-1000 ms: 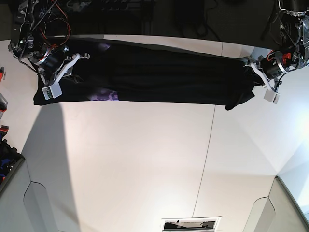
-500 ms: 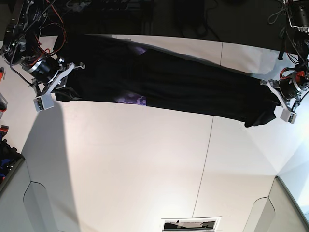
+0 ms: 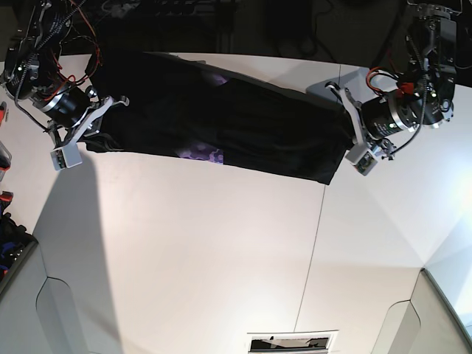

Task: Layout the t-shirt on the table in an organized manner, then fold the t-shirt properly
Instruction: 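Lift the shirt end with the left gripper and fold it toward the right gripper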

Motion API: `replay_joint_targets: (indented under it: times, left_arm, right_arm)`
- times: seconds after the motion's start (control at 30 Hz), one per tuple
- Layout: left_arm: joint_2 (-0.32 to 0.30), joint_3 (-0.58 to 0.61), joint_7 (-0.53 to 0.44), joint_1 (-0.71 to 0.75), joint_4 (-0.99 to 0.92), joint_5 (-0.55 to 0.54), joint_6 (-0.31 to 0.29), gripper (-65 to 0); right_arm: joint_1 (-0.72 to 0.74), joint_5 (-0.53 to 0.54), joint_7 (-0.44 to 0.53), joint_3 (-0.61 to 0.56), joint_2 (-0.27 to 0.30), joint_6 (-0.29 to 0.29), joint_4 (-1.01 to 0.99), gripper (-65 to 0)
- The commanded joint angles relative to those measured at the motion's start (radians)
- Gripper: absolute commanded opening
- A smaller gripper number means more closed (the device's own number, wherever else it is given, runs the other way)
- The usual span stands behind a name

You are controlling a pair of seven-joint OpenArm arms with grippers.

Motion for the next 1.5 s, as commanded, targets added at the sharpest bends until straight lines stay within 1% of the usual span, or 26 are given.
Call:
replay_joint_targets:
  times: [0.0, 0.1, 0.23, 0.27, 0.37, 0.47, 0.5, 0.53, 0.57, 0.63, 0.73, 0.8, 0.9, 1.0, 1.1, 1.13, 1.17, 1.2, 1.27, 1.3, 1.4, 1.47]
  left_arm:
    - [0.005, 0.009, -0.046, -0.011, 0.014, 0.007, -0.006, -65.0]
    - [0.053, 0.042, -0.051, -0.016, 0.013, 0.034, -0.006, -65.0]
    - [0.095, 0.071, -0.052, -0.019, 0.011, 0.034, -0.006, -65.0]
    - [0.106, 0.076, -0.057, -0.02, 0.011, 0.034, -0.006, -64.0]
    - [0.139, 0.084, -0.069, -0.022, 0.01, 0.038, -0.006, -51.0]
    - [0.166, 0.084, -0.071, -0.022, 0.005, 0.041, -0.006, -35.1]
    - [0.172, 0.086, -0.071, -0.022, 0.005, 0.041, -0.006, -30.7]
    - [0.174, 0.089, -0.072, -0.023, 0.005, 0.04, -0.006, -28.5]
    - [0.177, 0.091, -0.082, -0.022, 0.005, 0.04, -0.006, -28.4]
    - [0.177, 0.099, -0.093, -0.023, 0.006, 0.024, -0.006, -28.4]
    - [0.182, 0.112, -0.093, -0.024, 0.006, -0.06, -0.006, -28.4]
    - [0.199, 0.127, -0.085, -0.024, 0.006, -0.119, -0.006, -28.4]
    - [0.238, 0.168, -0.06, -0.024, 0.006, -0.179, -0.006, -28.5]
    - [0.273, 0.216, -0.058, -0.025, 0.006, -0.187, -0.006, -28.5]
    - [0.287, 0.217, -0.058, -0.041, 0.006, -0.182, -0.006, -28.6]
    - [0.287, 0.206, -0.058, -0.051, 0.007, -0.176, -0.006, -30.1]
    - [0.287, 0.187, -0.057, -0.061, 0.011, -0.17, -0.006, -34.0]
    - [0.286, 0.159, -0.056, -0.069, 0.016, -0.164, -0.006, -41.0]
    - [0.286, 0.09, -0.043, -0.079, 0.021, -0.154, -0.006, -57.6]
    - [0.286, 0.058, -0.032, -0.08, 0.021, -0.153, -0.006, -64.1]
    - [0.282, 0.018, 0.038, -0.062, 0.019, -0.151, -0.006, -65.0]
    - [0.275, 0.027, 0.042, -0.035, 0.013, -0.129, -0.006, -65.0]
  right_arm:
    - [0.01, 0.021, 0.019, 0.018, 0.011, 0.006, 0.019, -65.0]
    - [0.01, 0.052, 0.013, 0.049, 0.011, 0.006, 0.02, -65.0]
    - [0.01, 0.064, 0.004, 0.073, 0.011, 0.006, 0.019, -65.0]
    - [0.008, 0.064, 0.004, 0.076, 0.011, 0.006, 0.02, -65.0]
    - [0.008, 0.067, -0.003, 0.076, 0.011, 0.006, 0.019, -65.0]
    - [0.008, 0.072, -0.003, 0.076, 0.01, 0.006, 0.019, -65.0]
    - [0.008, 0.072, -0.003, 0.076, 0.011, 0.006, 0.019, -65.0]
    - [0.008, 0.072, -0.002, 0.076, 0.01, 0.006, 0.019, -65.0]
    - [0.008, 0.072, -0.002, 0.076, 0.01, 0.006, 0.019, -65.0]
    - [0.008, 0.072, -0.002, 0.076, 0.01, 0.006, 0.019, -65.0]
    - [0.008, 0.072, -0.002, 0.076, 0.01, 0.006, 0.019, -65.0]
    - [0.008, 0.072, -0.002, 0.076, 0.01, 0.006, 0.019, -65.0]
    - [0.008, 0.072, -0.002, 0.076, 0.01, 0.006, 0.019, -65.0]
    - [0.008, 0.071, -0.002, 0.076, 0.01, 0.006, 0.019, -65.0]
    - [0.008, 0.064, -0.002, 0.076, 0.011, 0.006, 0.019, -65.0]
    - [0.008, 0.063, -0.002, 0.076, 0.011, 0.006, 0.019, -65.0]
    - [0.008, 0.06, -0.002, 0.076, 0.011, 0.006, 0.019, -65.0]
    - [0.008, 0.06, -0.003, 0.076, 0.011, 0.006, 0.019, -65.0]
    - [0.008, 0.06, -0.003, 0.076, 0.011, 0.007, 0.019, -65.0]
    - [0.008, 0.06, -0.003, 0.076, 0.011, 0.007, 0.019, -65.0]
    - [0.008, 0.06, -0.002, 0.076, 0.011, 0.007, 0.019, -65.0]
    - [0.008, 0.06, -0.001, 0.076, 0.01, 0.007, 0.019, -65.0]
